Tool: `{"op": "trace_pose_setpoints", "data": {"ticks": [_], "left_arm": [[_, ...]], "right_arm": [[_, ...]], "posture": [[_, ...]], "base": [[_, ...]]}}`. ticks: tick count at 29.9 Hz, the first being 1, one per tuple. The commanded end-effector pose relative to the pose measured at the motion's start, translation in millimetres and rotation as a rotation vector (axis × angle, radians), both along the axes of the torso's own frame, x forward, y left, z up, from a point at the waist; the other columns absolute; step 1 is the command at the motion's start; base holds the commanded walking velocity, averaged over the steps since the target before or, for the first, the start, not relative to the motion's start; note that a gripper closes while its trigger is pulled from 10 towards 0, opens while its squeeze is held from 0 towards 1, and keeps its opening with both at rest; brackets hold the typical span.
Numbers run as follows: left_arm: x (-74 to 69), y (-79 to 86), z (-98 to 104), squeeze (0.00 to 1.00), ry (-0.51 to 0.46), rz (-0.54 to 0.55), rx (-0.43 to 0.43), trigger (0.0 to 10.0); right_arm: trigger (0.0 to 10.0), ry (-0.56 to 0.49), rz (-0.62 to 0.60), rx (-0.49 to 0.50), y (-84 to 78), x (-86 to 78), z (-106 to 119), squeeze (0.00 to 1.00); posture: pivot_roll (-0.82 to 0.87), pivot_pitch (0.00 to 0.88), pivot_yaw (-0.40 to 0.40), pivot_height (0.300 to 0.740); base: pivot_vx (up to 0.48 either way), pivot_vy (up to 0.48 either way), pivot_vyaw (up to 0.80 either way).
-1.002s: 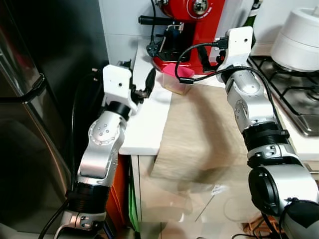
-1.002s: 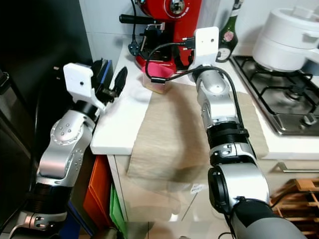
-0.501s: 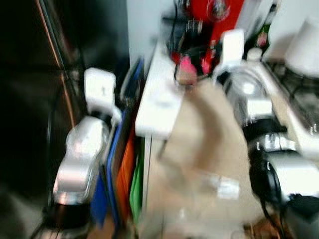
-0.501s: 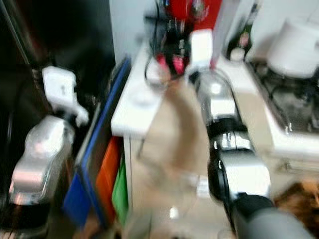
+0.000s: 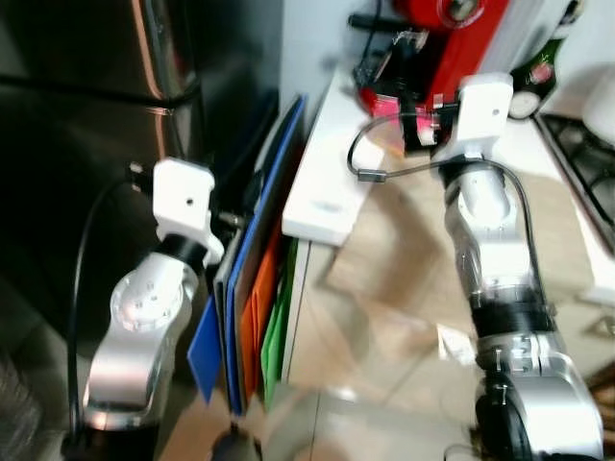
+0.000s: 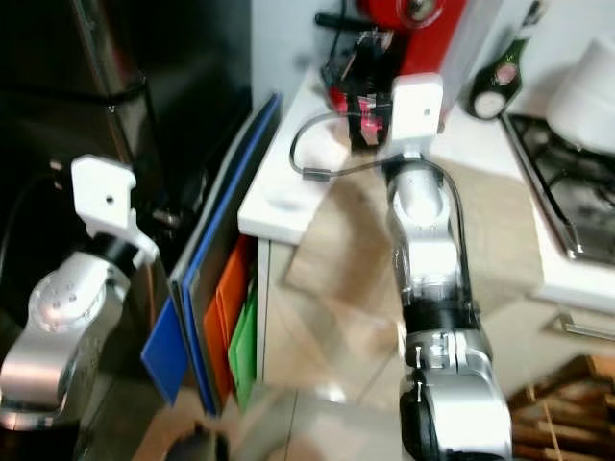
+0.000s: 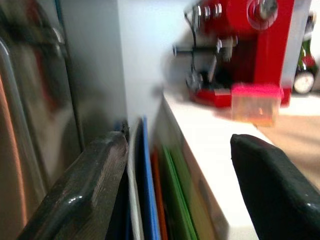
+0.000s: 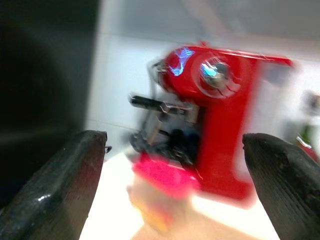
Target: Restocking fridge
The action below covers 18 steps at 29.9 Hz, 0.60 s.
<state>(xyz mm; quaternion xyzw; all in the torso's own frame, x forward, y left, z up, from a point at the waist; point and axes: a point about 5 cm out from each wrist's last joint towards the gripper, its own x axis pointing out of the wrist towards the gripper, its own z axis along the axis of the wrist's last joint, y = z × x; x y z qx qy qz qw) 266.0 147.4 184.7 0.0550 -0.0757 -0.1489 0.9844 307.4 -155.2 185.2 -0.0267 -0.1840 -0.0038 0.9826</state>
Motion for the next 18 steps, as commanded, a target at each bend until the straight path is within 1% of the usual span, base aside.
{"op": "trace_pose_setpoints", "data": {"ticks": [1, 2, 3, 5, 6, 8, 9, 10, 11, 13, 15, 18], "left_arm": [[-4.9, -3.0, -3.7, 0.00, 0.039, -0.047, 0.005, 10.0], [-11.0, 0.8, -9.0, 0.00, 0.065, -0.055, 0.027, 10.0], [-21.0, 6.1, -14.6, 0.00, 0.097, -0.065, 0.044, 10.0], [-35.8, 12.5, -21.7, 0.00, 0.149, -0.077, 0.044, 10.0], [-42.8, 13.5, -21.3, 0.00, 0.155, -0.084, 0.039, 10.0], [-52.2, 7.3, -14.7, 0.00, 0.130, -0.142, 0.036, 10.0], [-52.2, 7.3, -14.7, 0.00, 0.130, -0.142, 0.036, 10.0], [-49.0, 3.8, -10.9, 0.00, 0.099, -0.131, 0.051, 10.0], [-43.9, -0.2, -7.4, 0.00, 0.070, -0.129, 0.065, 10.0], [-34.4, -7.6, 0.0, 0.00, 0.013, -0.140, 0.080, 10.0], [-27.9, -10.0, 2.2, 0.00, -0.003, -0.155, 0.079, 10.0], [-20.2, -8.9, 6.7, 0.00, -0.015, -0.145, 0.037, 10.0]], "right_arm": [[10.0, -0.036, -0.064, 0.002, -7.7, -13.1, 9.3, 0.00], [10.0, -0.004, -0.085, 0.008, -11.1, -24.0, 0.9, 0.00], [10.0, 0.019, -0.101, 0.013, -14.9, -41.0, -6.6, 0.00], [10.0, 0.057, -0.114, -0.005, -20.0, -69.7, -17.0, 0.00], [10.0, 0.093, -0.122, -0.016, -25.1, -90.3, -26.5, 0.00], [10.0, 0.199, -0.164, -0.027, -35.3, -125.1, -44.1, 0.00], [10.0, 0.199, -0.164, -0.027, -35.3, -125.1, -44.1, 0.00], [10.0, 0.193, -0.175, -0.031, -37.4, -125.6, -43.1, 0.00], [10.0, 0.174, -0.183, -0.029, -38.9, -120.8, -40.4, 0.00], [10.0, 0.141, -0.185, -0.016, -36.0, -111.2, -33.0, 0.00], [10.0, 0.117, -0.165, -0.020, -30.2, -101.8, -25.8, 0.00], [10.0, 0.088, -0.117, -0.014, -24.7, -89.9, -17.4, 0.00]], "posture": [[0.07, 0.000, -0.015, 0.740], [0.05, 0.000, -0.009, 0.740], [0.05, 0.000, -0.005, 0.740], [0.04, 0.000, 0.000, 0.740], [0.05, 0.000, -0.002, 0.740], [0.04, 0.000, 0.000, 0.740], [0.04, 0.000, 0.000, 0.740], [0.02, 0.000, 0.004, 0.740], [0.02, 0.000, 0.000, 0.740], [0.02, 0.000, 0.000, 0.740], [0.02, 0.000, 0.004, 0.740], [0.01, 0.000, 0.011, 0.740]], "base": [[0.000, 0.000, 0.00], [0.000, 0.000, 0.00], [0.000, 0.000, 0.00], [0.000, 0.000, 0.00], [0.000, 0.000, 0.00], [0.000, 0.000, 0.00], [0.000, 0.000, 0.00], [0.000, 0.000, 0.00], [0.000, 0.000, 0.00], [0.000, 0.000, 0.00], [0.000, 0.000, 0.00], [0.000, 0.000, 0.00]]}}
